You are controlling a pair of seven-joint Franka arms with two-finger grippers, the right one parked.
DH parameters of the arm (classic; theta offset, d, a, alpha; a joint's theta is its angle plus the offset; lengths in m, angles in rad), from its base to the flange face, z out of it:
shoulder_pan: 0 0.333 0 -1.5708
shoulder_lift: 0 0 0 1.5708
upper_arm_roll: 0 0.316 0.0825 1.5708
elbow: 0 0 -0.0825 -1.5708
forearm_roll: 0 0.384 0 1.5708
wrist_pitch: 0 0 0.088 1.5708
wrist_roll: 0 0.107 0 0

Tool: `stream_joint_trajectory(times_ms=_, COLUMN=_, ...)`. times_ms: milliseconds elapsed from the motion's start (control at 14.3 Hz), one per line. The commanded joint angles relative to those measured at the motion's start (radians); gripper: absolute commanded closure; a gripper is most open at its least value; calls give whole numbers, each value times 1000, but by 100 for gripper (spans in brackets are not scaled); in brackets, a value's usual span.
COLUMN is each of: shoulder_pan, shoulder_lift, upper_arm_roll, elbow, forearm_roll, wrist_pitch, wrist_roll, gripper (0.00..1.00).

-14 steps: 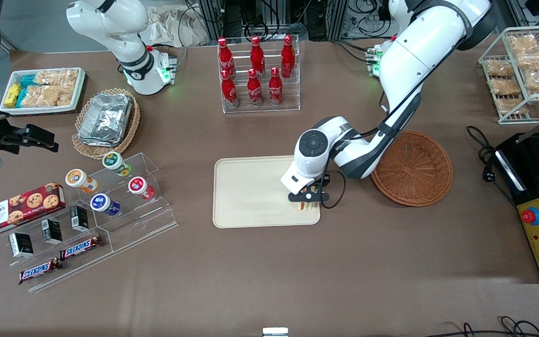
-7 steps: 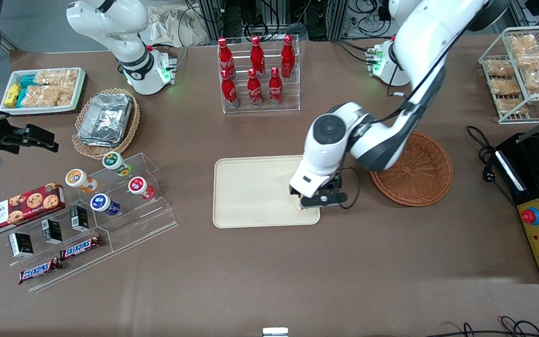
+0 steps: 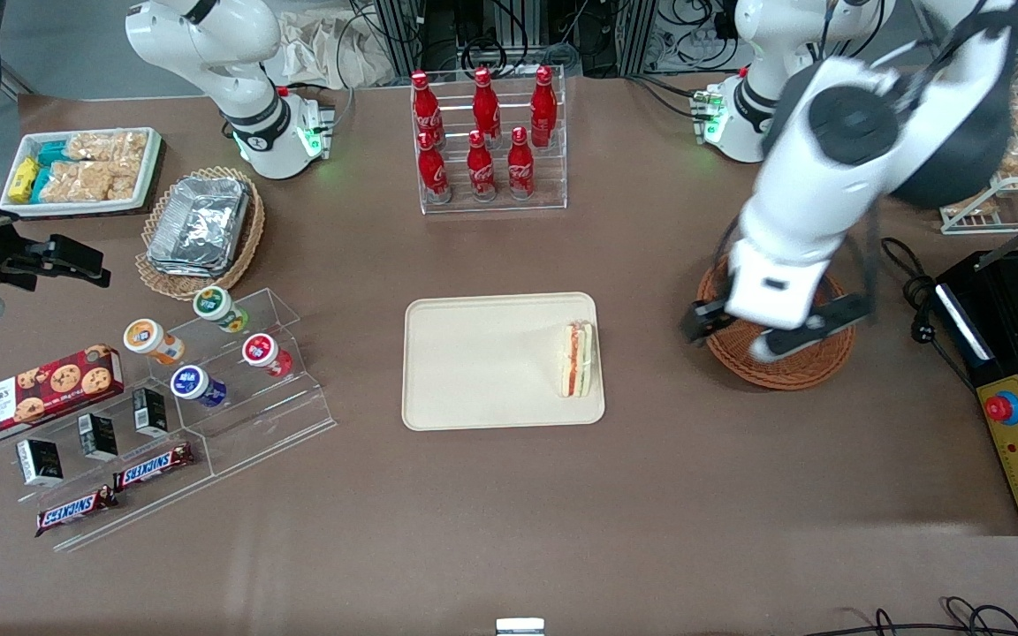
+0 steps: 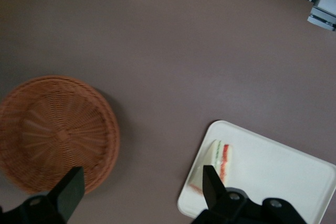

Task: Place sandwich from basket to tray
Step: 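Open the left gripper, release the sandwich, and withdraw upward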

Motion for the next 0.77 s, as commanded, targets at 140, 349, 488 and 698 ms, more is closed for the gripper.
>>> stream_joint_trajectory(times_ms=140, shoulder_pan=-188, shoulder_lift=-137, upper_arm_roll=353, elbow=-74, forearm_roll=-61, wrist_pitch=-86, wrist_roll=384, gripper=0)
stream_joint_trajectory(times_ms=349, shoulder_pan=-233, shoulder_lift=-148, upper_arm_roll=482, elbow=-71, forearm_roll=-61, wrist_pitch=-161, wrist_roll=705, gripper=0)
stream_joint_trajectory(times_ms=488, shoulder_pan=-226, shoulder_lift=-136, upper_arm_roll=499, elbow=-38, forearm_roll=-59, wrist_pitch=-183, wrist_roll=761, gripper=0)
stream_joint_trajectory(times_ms=698, shoulder_pan=-220, shoulder_lift=-111, upper_arm_roll=516, elbow=5, forearm_roll=-61, wrist_pitch=-203, wrist_roll=772, gripper=0)
